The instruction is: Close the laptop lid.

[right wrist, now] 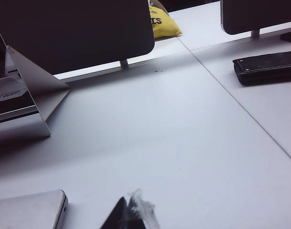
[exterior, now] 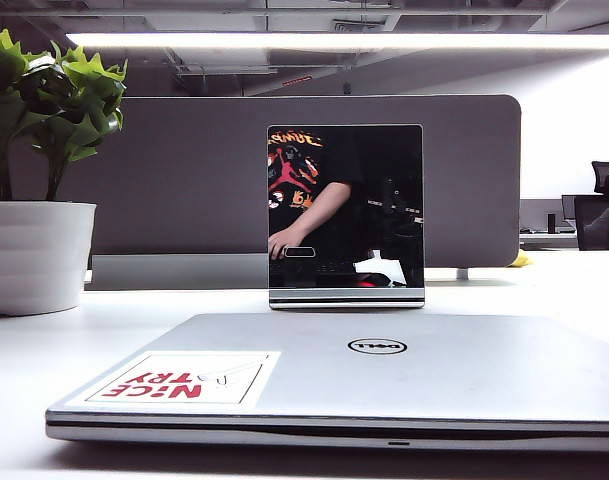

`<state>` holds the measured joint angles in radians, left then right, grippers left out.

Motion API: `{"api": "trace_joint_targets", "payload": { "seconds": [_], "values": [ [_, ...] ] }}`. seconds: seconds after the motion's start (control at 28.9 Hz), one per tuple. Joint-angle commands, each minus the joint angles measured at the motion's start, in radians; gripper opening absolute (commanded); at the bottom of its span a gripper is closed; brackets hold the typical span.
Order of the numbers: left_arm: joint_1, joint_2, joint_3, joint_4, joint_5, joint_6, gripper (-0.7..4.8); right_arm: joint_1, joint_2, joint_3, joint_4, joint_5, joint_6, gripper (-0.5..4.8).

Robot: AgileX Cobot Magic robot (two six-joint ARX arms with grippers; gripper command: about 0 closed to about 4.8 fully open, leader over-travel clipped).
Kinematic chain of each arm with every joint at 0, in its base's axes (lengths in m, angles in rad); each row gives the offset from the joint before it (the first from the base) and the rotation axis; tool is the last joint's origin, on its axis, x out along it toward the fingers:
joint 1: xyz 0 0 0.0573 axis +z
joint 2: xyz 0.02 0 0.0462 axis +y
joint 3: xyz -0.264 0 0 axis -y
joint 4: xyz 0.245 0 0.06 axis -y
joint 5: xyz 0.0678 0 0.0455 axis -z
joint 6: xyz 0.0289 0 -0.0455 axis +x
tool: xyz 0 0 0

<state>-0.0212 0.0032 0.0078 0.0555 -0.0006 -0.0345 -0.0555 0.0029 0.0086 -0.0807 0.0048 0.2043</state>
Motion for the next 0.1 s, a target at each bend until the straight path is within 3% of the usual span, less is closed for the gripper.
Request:
{"api": "trace_joint_targets", "payload": {
  "seconds": [0.03, 0.1],
  "values": [
    [0.000, 0.001, 0.001, 0.009, 0.002, 0.004, -0.05, 0.001, -0.001, -0.002, 0.010, 0.000, -0.003, -0.03],
    [0.000, 0.001, 0.001, 0.009, 0.002, 0.004, -0.05, 0.001, -0.001, -0.002, 0.010, 0.000, -0.003, -0.03]
  ]
}}
